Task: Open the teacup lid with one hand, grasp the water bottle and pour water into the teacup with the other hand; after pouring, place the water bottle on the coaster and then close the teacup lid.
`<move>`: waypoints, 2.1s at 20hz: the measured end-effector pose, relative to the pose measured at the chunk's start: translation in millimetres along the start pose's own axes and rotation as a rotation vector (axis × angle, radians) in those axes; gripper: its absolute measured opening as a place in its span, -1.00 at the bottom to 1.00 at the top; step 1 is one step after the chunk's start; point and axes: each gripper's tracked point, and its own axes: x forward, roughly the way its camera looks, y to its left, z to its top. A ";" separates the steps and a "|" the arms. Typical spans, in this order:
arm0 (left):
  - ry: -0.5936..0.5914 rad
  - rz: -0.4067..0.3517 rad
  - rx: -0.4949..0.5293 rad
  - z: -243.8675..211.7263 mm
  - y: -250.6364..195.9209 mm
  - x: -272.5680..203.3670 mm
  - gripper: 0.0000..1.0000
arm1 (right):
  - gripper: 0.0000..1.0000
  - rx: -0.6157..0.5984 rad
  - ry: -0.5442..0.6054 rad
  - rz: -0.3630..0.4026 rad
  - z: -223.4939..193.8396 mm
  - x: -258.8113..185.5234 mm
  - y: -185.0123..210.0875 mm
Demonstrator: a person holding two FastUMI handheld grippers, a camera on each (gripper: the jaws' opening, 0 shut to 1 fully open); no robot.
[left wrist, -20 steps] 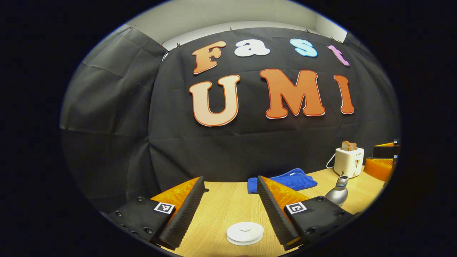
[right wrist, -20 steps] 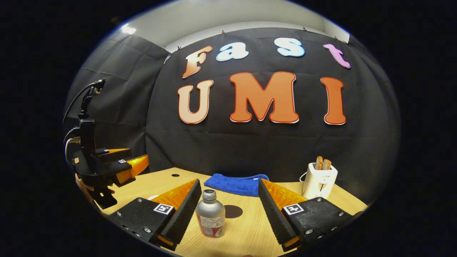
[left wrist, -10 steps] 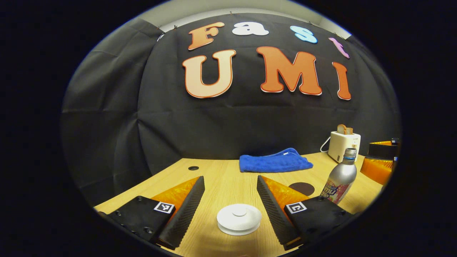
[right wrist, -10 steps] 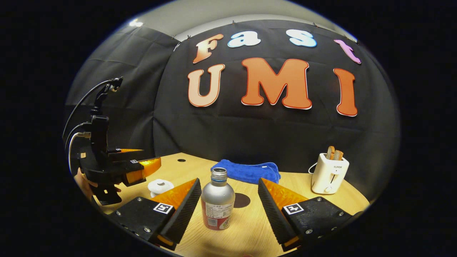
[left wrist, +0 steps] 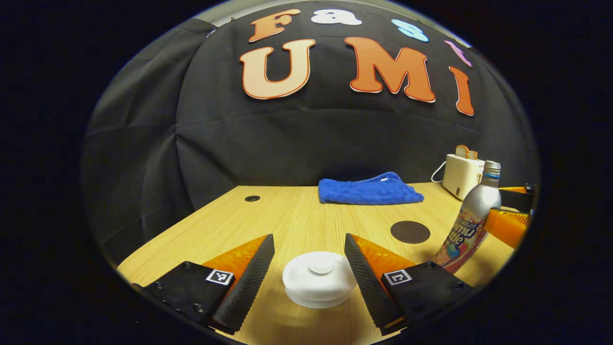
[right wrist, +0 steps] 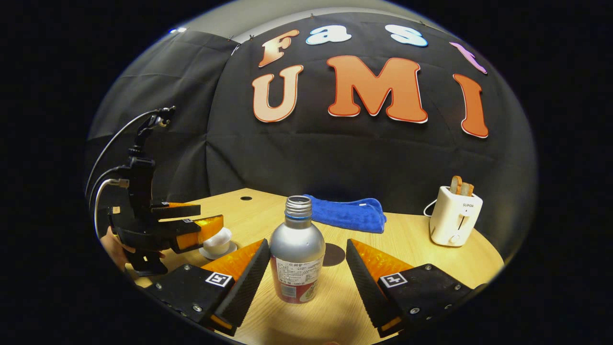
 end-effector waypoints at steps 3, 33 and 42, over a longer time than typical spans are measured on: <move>0.030 -0.005 0.023 -11.4 -1.8 6.5 0.93 | 0.93 0.002 0.023 0.013 -7.8 5.2 2.9; -0.040 0.032 0.018 17.8 10.3 -1.1 -0.47 | 0.93 0.035 0.191 0.028 -55.8 29.6 14.4; -0.060 0.057 0.008 19.1 18.8 -8.7 -0.47 | 0.84 0.057 0.319 0.009 -91.4 36.4 16.3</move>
